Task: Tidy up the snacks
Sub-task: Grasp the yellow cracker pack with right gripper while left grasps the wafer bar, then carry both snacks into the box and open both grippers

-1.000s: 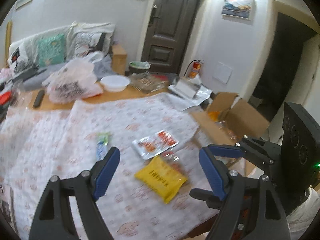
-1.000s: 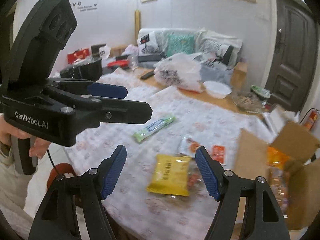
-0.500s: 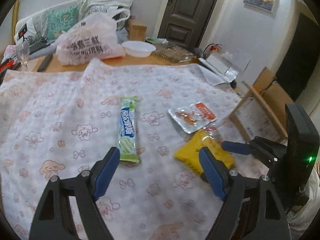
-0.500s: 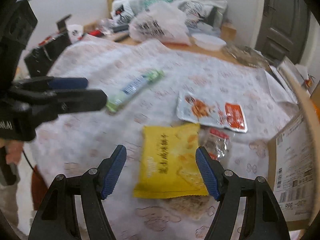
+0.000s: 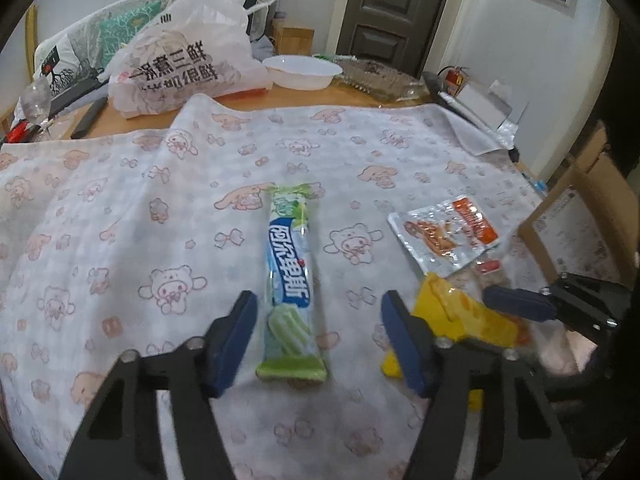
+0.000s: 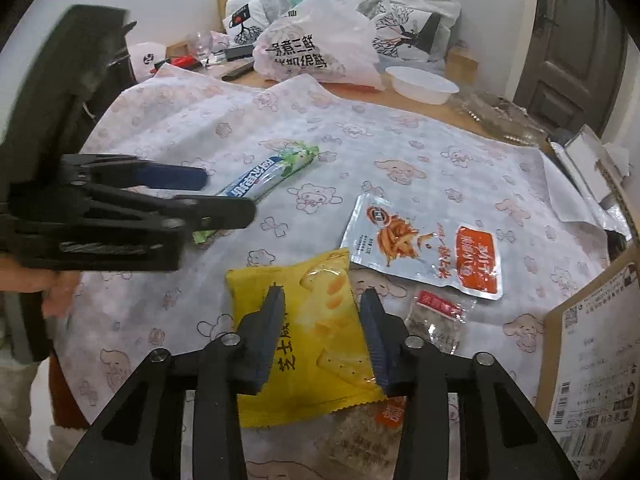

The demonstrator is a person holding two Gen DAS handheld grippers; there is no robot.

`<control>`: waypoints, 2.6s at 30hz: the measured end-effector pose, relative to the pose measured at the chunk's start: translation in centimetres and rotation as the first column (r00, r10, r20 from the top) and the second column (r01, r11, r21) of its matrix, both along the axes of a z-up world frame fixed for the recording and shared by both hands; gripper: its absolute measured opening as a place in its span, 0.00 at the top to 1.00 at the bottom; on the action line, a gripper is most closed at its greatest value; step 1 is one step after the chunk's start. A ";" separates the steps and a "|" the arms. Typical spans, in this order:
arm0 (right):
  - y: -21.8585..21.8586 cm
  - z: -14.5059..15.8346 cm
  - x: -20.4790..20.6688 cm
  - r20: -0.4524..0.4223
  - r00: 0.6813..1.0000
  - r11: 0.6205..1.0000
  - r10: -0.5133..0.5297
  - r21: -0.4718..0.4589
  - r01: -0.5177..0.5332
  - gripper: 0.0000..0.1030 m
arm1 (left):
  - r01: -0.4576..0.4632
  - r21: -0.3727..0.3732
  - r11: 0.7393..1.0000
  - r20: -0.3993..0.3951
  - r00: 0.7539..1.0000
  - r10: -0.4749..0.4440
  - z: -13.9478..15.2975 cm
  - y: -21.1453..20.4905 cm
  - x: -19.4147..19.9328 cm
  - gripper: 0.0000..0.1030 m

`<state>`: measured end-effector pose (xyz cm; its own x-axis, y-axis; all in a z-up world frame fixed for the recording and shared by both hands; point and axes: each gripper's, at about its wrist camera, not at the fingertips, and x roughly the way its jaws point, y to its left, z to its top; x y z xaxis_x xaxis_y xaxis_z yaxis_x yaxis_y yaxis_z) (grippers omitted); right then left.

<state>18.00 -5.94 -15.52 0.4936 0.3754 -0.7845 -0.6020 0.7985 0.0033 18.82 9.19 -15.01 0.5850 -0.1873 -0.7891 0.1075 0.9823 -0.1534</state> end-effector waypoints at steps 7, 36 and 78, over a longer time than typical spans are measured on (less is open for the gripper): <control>-0.3 -0.8 0.0 -0.050 0.998 0.998 0.030 0.050 -0.028 0.35 | -0.017 0.112 0.994 0.006 1.000 0.016 -1.1 -0.4 0.7 0.77; 1.2 -1.9 -2.4 -0.006 0.999 0.999 0.050 0.010 -0.050 0.30 | -0.058 0.155 0.986 0.049 0.997 0.051 -1.4 -1.5 -5.6 0.77; -20.1 16.2 -9.9 0.429 0.872 0.957 -0.237 0.260 0.131 0.35 | 0.150 0.154 0.977 0.439 0.875 -0.204 20.2 -20.9 -11.2 0.77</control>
<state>8.12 -26.09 0.66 0.8499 0.3762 -0.3690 -0.4214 0.9056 -0.0474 7.64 -11.72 5.20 0.8469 -0.2477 -0.4706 0.3120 0.9480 0.0625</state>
